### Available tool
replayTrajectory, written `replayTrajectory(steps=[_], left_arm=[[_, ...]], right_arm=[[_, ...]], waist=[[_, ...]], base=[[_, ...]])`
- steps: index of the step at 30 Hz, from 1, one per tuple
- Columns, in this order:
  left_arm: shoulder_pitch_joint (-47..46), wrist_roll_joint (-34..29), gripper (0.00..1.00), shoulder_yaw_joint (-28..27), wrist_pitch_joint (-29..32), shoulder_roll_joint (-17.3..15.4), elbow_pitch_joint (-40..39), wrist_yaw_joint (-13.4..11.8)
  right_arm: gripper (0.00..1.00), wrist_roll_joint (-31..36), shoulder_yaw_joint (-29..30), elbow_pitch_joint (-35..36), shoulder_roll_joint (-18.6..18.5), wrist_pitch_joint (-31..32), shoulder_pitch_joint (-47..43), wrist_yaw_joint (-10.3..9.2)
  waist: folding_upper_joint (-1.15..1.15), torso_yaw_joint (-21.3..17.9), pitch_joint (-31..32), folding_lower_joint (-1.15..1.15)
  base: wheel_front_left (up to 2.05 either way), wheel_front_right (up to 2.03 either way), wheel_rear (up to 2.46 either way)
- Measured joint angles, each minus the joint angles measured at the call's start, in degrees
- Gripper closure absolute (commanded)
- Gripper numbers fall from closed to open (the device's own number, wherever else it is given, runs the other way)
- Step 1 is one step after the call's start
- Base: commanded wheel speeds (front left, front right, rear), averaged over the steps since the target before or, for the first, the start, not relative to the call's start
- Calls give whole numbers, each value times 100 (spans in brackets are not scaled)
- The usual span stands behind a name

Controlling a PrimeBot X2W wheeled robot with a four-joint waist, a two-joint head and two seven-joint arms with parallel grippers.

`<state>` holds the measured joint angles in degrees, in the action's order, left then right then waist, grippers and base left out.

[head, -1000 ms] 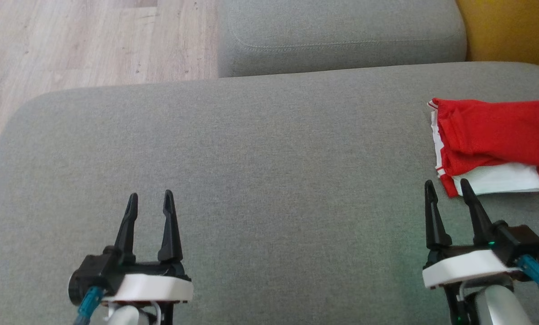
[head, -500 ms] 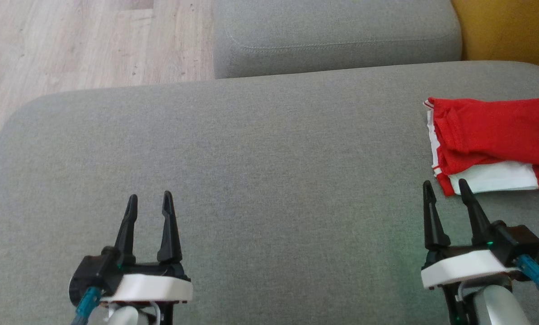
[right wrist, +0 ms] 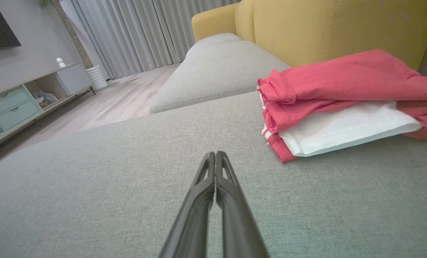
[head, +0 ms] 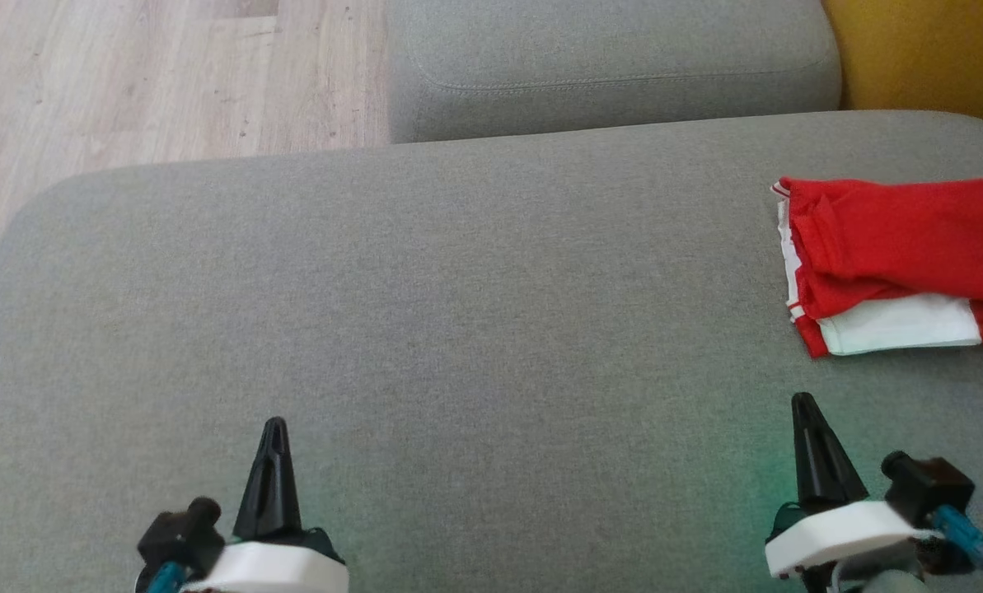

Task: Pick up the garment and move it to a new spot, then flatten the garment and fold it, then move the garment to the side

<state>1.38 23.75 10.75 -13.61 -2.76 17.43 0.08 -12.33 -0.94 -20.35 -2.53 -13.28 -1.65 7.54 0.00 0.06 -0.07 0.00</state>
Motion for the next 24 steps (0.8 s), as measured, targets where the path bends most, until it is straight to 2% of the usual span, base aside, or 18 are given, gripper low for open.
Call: replayTrajectory(steps=[24], left_arm=[[-34, 1381, 100, -283, 363, -2, -12, 149]], right_arm=[[100, -1612, 147, 67, 0, 379, 52, 0]], waist=[[0, -1, -2, 0]], base=[[0, 0, 0]])
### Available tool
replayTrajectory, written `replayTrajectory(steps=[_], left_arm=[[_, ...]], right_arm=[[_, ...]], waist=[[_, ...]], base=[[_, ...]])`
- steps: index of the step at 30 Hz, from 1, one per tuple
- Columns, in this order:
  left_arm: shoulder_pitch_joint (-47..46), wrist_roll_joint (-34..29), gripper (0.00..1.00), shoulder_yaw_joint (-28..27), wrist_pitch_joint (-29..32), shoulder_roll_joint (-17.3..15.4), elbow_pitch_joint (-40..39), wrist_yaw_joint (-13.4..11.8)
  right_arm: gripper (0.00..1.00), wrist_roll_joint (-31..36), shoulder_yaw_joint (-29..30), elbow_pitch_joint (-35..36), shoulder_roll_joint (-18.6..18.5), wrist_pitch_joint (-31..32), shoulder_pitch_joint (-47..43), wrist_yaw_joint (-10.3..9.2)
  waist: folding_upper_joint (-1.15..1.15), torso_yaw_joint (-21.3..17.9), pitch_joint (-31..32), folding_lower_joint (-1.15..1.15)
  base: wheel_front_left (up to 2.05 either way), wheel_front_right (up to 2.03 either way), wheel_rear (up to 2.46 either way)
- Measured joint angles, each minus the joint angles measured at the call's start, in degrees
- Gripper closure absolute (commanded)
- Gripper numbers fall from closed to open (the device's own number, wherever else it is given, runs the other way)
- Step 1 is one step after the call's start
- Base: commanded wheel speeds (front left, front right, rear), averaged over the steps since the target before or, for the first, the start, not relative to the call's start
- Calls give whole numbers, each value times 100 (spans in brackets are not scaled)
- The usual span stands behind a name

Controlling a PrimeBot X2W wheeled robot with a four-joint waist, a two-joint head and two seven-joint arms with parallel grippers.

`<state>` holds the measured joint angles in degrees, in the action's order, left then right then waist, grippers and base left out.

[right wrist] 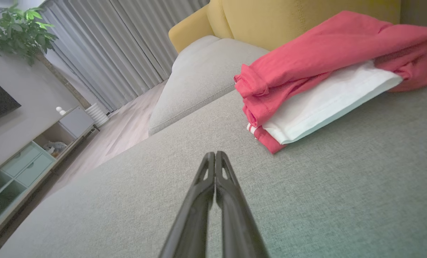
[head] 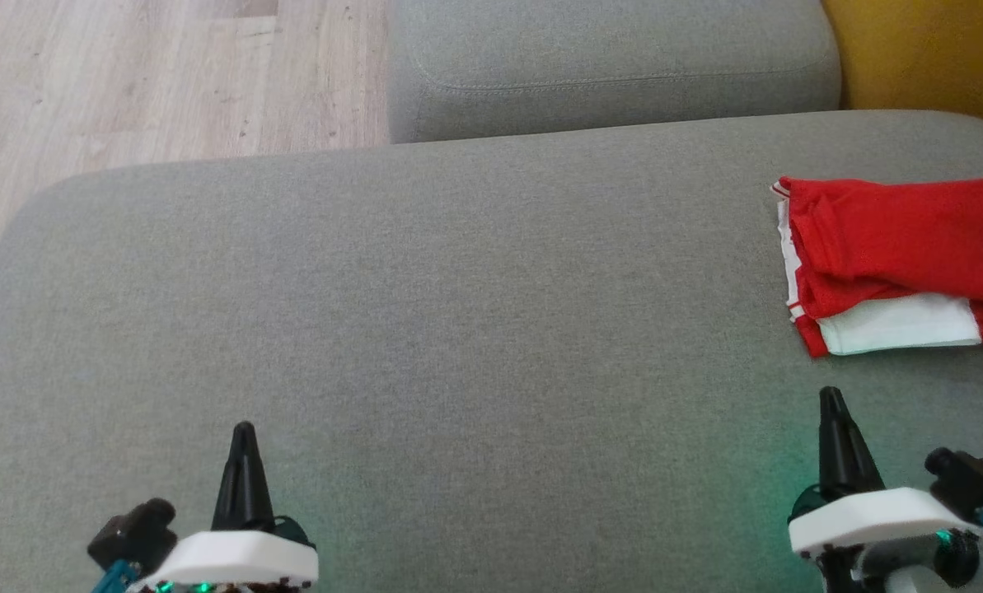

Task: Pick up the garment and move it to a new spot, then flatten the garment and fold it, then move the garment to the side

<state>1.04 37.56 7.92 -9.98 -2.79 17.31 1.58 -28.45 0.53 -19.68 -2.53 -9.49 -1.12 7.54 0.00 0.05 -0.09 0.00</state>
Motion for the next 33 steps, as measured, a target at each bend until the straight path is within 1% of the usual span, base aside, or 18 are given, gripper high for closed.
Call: replayTrajectory(steps=[22, 33], left_arm=[[-83, 1257, 100, -261, 392, 0, -23, 104], [-160, 1883, 100, -411, 556, 0, -48, 198]], right_arm=[[100, -1466, 158, 82, -1, 357, 73, -1], [100, -2196, 220, 136, -1, 539, 173, -1]], waist=[[0, -1, -2, 0], [0, -2, -3, 0]], base=[[0, 0, 0], [0, 0, 0]])
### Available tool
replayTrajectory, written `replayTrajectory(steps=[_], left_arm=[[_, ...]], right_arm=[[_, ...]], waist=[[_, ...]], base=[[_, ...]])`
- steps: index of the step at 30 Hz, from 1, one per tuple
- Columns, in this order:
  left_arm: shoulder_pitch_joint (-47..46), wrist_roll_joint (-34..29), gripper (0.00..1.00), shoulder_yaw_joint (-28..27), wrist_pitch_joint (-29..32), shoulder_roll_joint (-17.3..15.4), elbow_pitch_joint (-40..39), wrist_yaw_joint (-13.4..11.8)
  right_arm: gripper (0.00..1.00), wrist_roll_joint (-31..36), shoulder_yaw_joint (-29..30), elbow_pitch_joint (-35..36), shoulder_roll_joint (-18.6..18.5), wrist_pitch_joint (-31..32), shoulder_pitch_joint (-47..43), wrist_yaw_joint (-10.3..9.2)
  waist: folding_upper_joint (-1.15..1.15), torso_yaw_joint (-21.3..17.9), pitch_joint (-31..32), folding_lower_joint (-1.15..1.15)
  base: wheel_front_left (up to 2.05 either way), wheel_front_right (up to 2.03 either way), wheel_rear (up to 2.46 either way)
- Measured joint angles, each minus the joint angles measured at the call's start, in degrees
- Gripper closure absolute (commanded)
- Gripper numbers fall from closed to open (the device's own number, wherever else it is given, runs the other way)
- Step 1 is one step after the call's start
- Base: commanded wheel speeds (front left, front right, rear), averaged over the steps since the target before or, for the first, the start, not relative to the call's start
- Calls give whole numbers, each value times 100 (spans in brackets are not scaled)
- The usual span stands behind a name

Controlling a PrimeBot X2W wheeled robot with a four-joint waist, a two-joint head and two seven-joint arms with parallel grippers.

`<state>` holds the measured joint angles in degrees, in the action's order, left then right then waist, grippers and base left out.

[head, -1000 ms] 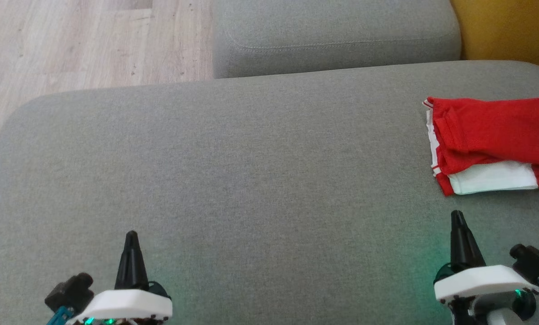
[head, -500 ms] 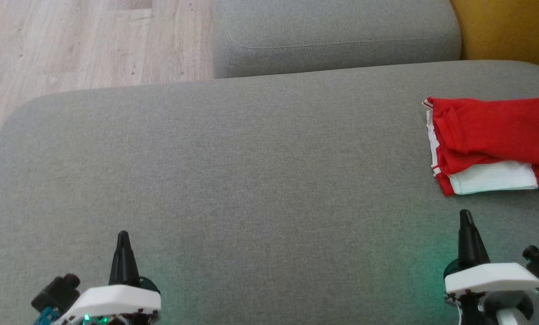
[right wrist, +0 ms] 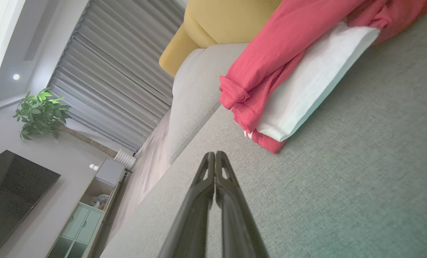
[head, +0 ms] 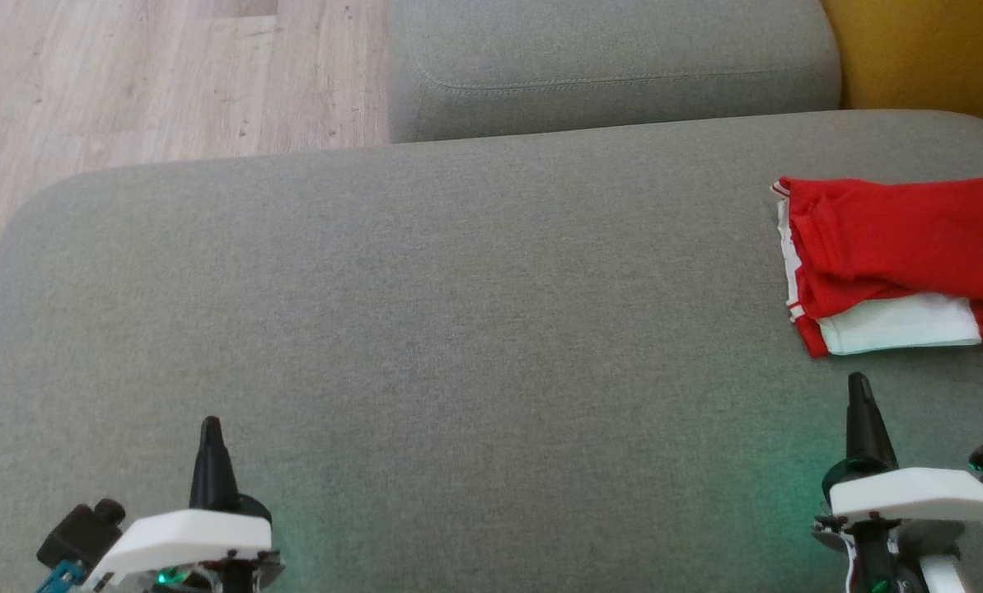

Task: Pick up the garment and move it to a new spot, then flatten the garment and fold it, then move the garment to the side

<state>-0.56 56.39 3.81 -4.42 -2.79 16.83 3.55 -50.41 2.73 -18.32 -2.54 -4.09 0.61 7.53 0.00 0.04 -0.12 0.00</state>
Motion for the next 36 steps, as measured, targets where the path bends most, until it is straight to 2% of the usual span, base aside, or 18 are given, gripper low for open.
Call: replayTrajectory(steps=[36], left_arm=[[-146, 1997, 100, -430, 594, 2, -37, 199]], right_arm=[[100, -2325, 263, 109, 0, 570, 122, 0]], waist=[[0, -2, -3, 0]], base=[[0, 0, 0]])
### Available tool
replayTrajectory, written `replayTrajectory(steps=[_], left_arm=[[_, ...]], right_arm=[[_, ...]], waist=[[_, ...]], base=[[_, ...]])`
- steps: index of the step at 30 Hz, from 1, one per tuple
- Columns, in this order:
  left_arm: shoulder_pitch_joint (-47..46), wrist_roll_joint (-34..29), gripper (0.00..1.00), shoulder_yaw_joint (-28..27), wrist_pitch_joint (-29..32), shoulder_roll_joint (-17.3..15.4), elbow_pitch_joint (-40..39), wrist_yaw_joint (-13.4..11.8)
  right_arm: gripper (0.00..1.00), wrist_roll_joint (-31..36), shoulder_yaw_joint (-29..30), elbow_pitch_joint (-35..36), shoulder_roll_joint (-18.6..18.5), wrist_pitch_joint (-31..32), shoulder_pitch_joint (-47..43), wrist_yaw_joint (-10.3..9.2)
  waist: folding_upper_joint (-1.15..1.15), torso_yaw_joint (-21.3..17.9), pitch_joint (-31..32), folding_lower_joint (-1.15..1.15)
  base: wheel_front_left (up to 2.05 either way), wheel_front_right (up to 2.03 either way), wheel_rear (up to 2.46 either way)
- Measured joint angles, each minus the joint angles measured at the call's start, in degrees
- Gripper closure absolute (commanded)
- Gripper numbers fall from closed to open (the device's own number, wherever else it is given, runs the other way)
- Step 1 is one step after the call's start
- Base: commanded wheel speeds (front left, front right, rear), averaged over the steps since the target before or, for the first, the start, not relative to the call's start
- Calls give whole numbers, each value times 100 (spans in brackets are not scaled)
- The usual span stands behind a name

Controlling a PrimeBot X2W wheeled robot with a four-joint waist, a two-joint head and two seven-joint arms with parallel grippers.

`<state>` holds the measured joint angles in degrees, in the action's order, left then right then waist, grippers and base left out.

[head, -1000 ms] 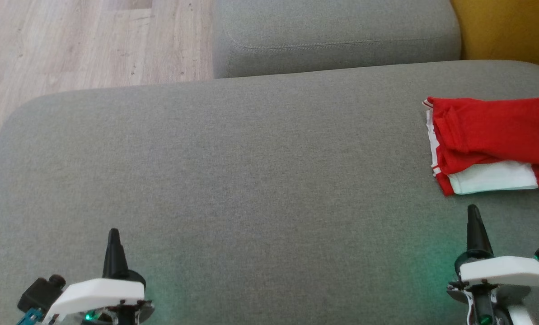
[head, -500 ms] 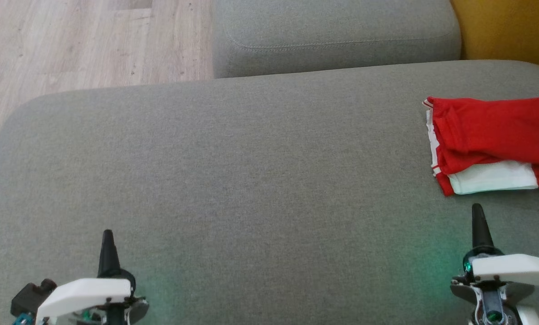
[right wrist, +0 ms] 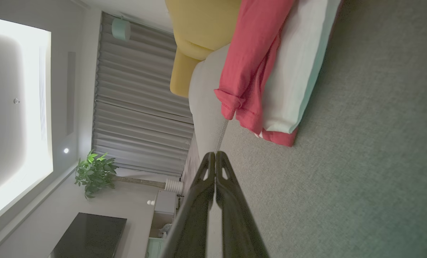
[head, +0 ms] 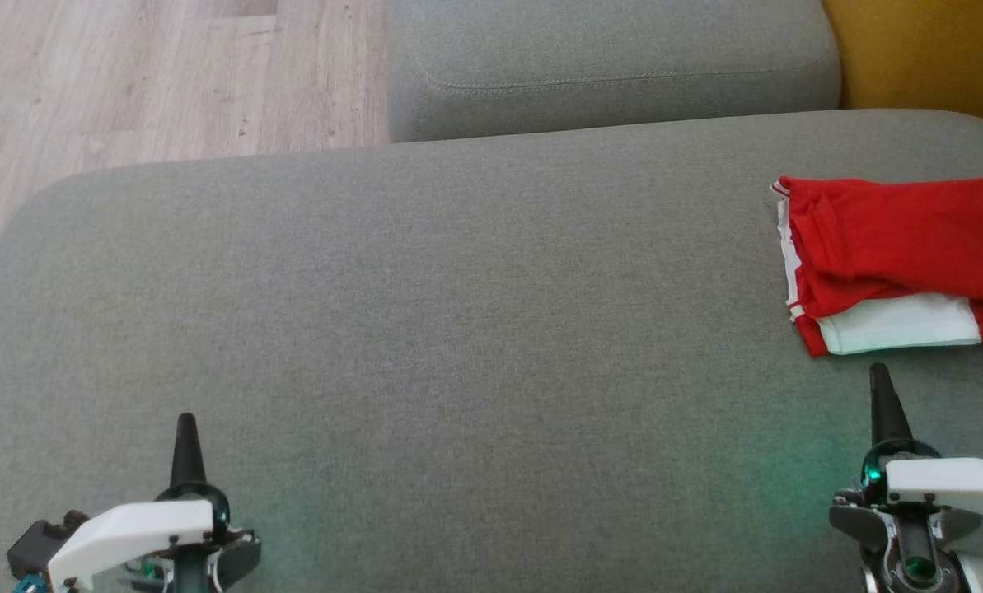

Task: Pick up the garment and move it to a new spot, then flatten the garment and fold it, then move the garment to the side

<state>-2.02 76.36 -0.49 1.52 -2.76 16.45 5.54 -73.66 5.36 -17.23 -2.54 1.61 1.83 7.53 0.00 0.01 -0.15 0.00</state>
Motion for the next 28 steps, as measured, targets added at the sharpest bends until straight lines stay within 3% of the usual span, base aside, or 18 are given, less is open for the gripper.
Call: replayTrajectory(steps=[28], left_arm=[[-121, 1556, 100, -361, 454, 2, -31, 156]], right_arm=[[100, -1819, 202, 92, 0, 447, 117, 0]], waist=[[0, -2, -2, 0]], base=[[0, 0, 0]])
